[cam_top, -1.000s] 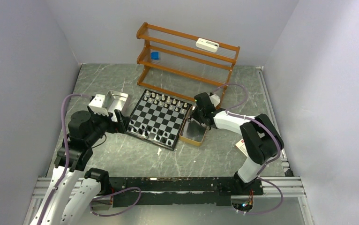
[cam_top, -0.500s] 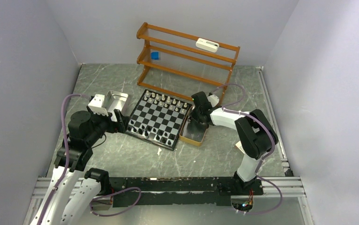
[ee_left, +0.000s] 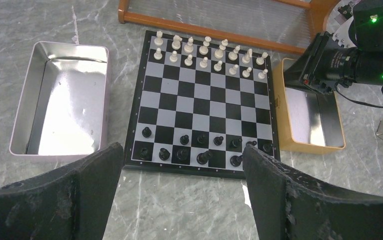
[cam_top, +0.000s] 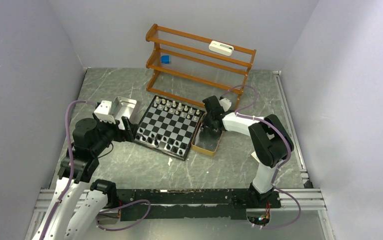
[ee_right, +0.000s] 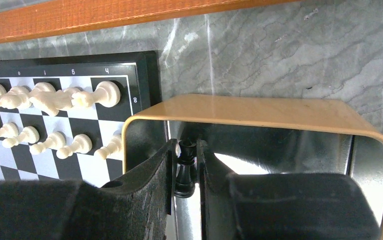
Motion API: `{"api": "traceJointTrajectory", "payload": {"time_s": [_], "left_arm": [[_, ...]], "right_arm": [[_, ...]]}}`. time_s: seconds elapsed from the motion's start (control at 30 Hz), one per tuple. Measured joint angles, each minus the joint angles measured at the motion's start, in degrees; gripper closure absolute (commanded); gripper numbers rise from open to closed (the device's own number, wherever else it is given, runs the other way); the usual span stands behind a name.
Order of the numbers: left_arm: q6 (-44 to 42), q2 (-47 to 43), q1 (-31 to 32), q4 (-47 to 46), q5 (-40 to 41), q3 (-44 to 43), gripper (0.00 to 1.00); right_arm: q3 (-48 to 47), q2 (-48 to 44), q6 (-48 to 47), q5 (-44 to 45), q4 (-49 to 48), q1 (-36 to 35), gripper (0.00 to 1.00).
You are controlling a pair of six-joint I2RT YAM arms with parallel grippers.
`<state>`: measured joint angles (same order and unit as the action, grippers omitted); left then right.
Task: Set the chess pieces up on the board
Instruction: Pick up the chess piece from the storage box.
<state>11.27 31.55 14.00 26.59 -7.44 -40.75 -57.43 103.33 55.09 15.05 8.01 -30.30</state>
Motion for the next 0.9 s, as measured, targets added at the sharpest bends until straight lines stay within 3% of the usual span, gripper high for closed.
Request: {"api": "traceJointTrajectory", "payload": {"time_s": [0.33, 0.5, 0.9], "left_arm": [[0.0, -0.1, 0.0, 0.0, 0.7, 0.0, 0.07], [0.0, -0.2, 0.0, 0.0, 0.8, 0.0, 0.07], [0.0, -0.3, 0.0, 0.0, 0.8, 0.0, 0.07]], "right_arm": [[0.0, 0.0, -1.4, -0.1, 0.0, 0.0, 0.75], [0.0, 0.0, -2.1, -0.1, -0.2, 0.0, 0.81], [-0.5, 0.4, -5.3, 0.5, -0.6, -0.7, 0.85]]}}
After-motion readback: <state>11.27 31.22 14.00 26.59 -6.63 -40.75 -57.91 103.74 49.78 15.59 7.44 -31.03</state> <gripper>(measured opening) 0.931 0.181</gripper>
